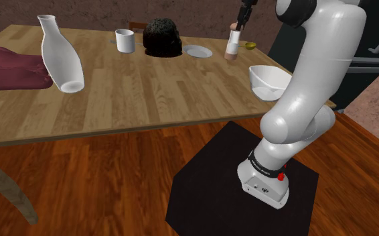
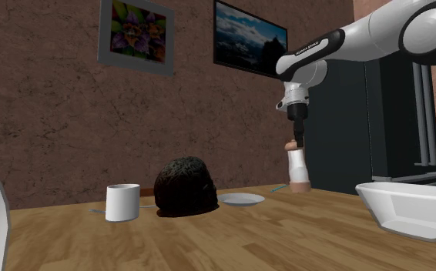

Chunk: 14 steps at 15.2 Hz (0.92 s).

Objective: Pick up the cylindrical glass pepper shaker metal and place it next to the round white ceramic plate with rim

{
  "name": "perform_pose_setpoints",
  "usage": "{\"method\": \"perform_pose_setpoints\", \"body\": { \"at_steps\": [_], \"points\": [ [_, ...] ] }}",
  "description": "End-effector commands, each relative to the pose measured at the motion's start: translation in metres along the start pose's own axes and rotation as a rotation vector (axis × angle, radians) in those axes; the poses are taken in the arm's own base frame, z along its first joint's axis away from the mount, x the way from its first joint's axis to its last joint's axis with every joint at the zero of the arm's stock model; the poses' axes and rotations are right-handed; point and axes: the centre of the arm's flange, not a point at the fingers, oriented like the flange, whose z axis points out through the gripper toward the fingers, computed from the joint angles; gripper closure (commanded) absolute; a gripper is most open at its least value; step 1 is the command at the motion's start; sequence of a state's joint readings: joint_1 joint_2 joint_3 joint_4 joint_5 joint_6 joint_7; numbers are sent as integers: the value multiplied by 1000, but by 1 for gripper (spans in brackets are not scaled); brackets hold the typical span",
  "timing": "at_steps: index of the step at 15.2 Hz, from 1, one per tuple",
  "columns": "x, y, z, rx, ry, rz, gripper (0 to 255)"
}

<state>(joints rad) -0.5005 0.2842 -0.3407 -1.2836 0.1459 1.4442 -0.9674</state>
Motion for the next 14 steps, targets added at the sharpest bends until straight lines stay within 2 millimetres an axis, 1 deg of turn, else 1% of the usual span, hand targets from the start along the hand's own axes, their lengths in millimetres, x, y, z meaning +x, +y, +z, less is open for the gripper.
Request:
{"method": "perform_pose_setpoints", "body": {
  "at_steps": [1,10,14],
  "points": [
    [1,1,11,0,0,0,255],
    [2,7,60,0,0,0,255],
    [2,7,60,0,0,0,255]
  ]
}}
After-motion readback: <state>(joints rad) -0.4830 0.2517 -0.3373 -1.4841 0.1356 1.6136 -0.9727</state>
